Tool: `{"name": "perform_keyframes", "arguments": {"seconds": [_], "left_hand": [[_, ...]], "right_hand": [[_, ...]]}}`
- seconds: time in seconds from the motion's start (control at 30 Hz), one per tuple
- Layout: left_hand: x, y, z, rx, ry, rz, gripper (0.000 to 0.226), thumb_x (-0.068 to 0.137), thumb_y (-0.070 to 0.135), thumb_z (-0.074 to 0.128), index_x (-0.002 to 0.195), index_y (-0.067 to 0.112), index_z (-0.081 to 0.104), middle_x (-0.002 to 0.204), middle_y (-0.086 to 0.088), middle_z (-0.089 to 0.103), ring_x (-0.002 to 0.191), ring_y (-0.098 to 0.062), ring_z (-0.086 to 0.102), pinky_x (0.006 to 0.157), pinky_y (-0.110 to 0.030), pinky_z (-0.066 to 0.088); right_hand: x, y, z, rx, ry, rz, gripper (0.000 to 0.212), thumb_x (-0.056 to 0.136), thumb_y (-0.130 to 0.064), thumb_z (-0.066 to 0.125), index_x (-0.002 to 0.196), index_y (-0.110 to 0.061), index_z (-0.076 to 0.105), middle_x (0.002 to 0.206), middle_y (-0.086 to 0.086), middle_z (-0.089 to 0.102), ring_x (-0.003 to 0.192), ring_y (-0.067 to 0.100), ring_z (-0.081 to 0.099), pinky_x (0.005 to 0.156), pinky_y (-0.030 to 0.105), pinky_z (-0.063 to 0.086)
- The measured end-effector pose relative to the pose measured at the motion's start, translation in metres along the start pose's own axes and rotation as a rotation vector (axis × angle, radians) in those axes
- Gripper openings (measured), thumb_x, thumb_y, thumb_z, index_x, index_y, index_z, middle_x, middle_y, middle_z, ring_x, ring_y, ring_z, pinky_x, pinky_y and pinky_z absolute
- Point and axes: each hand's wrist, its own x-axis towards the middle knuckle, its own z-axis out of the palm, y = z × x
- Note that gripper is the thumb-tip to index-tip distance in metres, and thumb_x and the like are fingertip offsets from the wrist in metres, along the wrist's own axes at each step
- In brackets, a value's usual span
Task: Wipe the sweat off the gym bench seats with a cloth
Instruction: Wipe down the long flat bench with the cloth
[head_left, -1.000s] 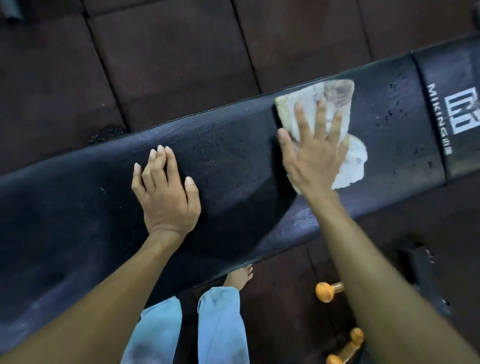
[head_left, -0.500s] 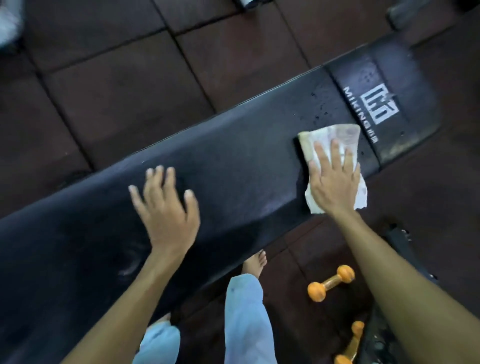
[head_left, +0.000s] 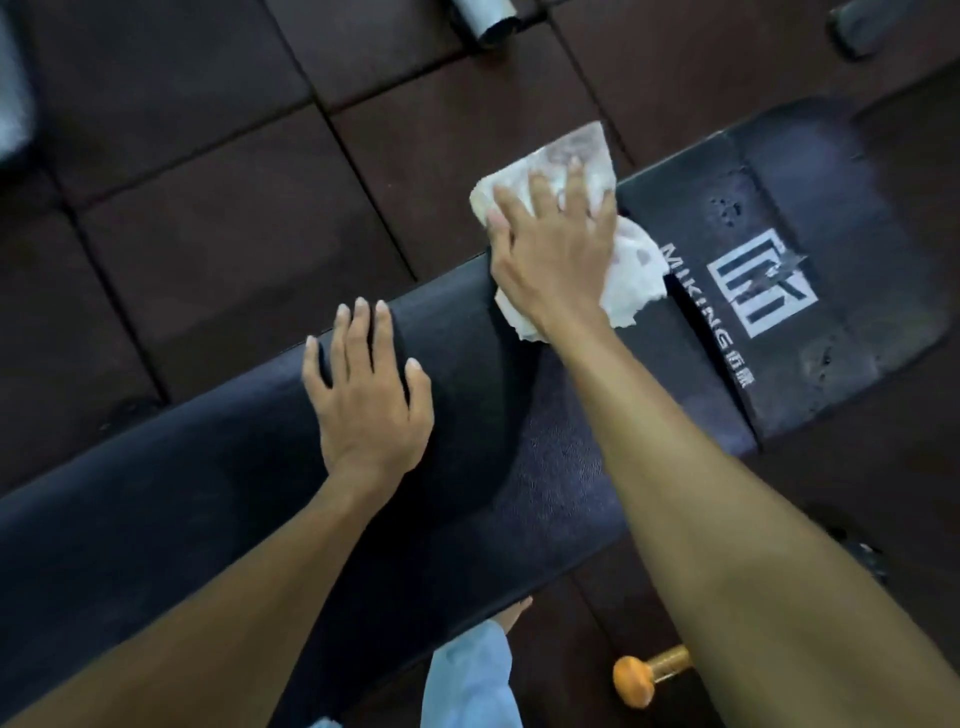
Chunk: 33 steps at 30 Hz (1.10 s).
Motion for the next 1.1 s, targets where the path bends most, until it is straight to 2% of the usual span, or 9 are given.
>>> {"name": "perform_keyframes", "arguments": {"seconds": [0.17,0.33,0.47,0.57,0.63,0.77,0.93,1.0,1.1], "left_hand": [[-0.002,-0.002,-0.001,-0.011,-0.007,0.002,0.059,0.095,0.029,0.024,0.149,0.005,0.026,0.156,-0.012,0.027,0.147,-0.022,0.017,0.119,-0.051,0.01],[0.002,0.0,-0.003,-0.008,-0.025,0.004,0.059,0.093,0.027,0.028,0.148,0.004,0.029,0.155,-0.013,0.03,0.146,-0.025,0.021,0.118,-0.051,0.011],[0.003,-0.003,-0.002,-0.034,-0.008,0.003,0.059,0.092,0.025,0.032,0.147,0.004,0.031,0.154,-0.013,0.032,0.145,-0.025,0.023,0.117,-0.053,0.015],[0.002,-0.003,0.0,-0.037,0.007,0.011,0.059,0.092,0.026,0.032,0.147,0.004,0.032,0.154,-0.014,0.032,0.145,-0.026,0.024,0.117,-0.053,0.015],[0.002,-0.003,0.0,-0.035,-0.003,0.02,0.059,0.092,0.026,0.031,0.147,0.004,0.031,0.154,-0.013,0.031,0.145,-0.025,0.023,0.117,-0.052,0.014],[0.002,-0.001,-0.004,-0.077,-0.008,0.002,0.058,0.094,0.027,0.028,0.147,0.005,0.031,0.155,-0.011,0.031,0.146,-0.023,0.022,0.118,-0.051,0.013],[-0.013,-0.028,-0.015,-0.232,-0.039,0.124,0.059,0.095,0.029,0.03,0.148,0.001,0.028,0.156,-0.012,0.028,0.147,-0.022,0.017,0.12,-0.047,0.007],[-0.027,-0.05,-0.015,-0.086,-0.043,0.165,0.059,0.096,0.03,0.031,0.149,0.004,0.027,0.157,-0.011,0.025,0.147,-0.023,0.015,0.119,-0.052,0.007],[-0.036,-0.061,-0.009,0.033,-0.035,0.18,0.06,0.096,0.03,0.031,0.15,0.006,0.023,0.158,-0.01,0.021,0.148,-0.023,0.014,0.117,-0.055,0.011]], "right_hand": [[-0.097,-0.01,0.005,0.074,0.023,-0.123,0.044,0.104,-0.04,0.031,0.146,-0.035,0.043,0.16,0.001,0.028,0.148,0.03,0.023,0.11,0.057,0.022],[-0.15,0.063,0.002,-0.049,-0.003,-0.367,0.047,0.102,-0.038,0.035,0.148,-0.038,0.035,0.158,0.002,0.031,0.146,0.031,0.028,0.109,0.054,0.029],[-0.092,0.061,-0.005,-0.073,-0.057,-0.151,0.053,0.099,-0.041,0.038,0.151,-0.033,0.03,0.161,0.0,0.025,0.146,0.029,0.025,0.109,0.055,0.028],[-0.055,0.026,-0.006,0.041,-0.105,0.075,0.056,0.098,-0.046,0.033,0.153,-0.036,0.024,0.165,-0.001,0.011,0.15,0.031,0.012,0.113,0.06,0.015],[-0.043,-0.001,-0.004,0.056,-0.108,0.113,0.052,0.099,-0.049,0.029,0.149,-0.041,0.031,0.164,-0.003,0.014,0.15,0.032,0.01,0.113,0.059,0.012],[-0.063,-0.034,0.004,0.048,0.0,-0.088,0.044,0.1,-0.047,0.032,0.139,-0.04,0.049,0.158,-0.003,0.033,0.145,0.032,0.027,0.108,0.055,0.024],[-0.134,0.035,0.001,-0.082,-0.038,-0.304,0.046,0.104,-0.046,0.024,0.146,-0.038,0.042,0.158,-0.002,0.033,0.144,0.029,0.033,0.105,0.051,0.032],[-0.126,0.063,-0.001,-0.118,-0.049,-0.219,0.047,0.104,-0.046,0.021,0.147,-0.037,0.039,0.158,-0.003,0.032,0.144,0.029,0.031,0.108,0.051,0.029],[-0.071,0.047,-0.003,-0.025,-0.018,0.123,0.047,0.103,-0.044,0.025,0.148,-0.037,0.036,0.162,-0.005,0.024,0.149,0.03,0.017,0.115,0.056,0.014]]}}
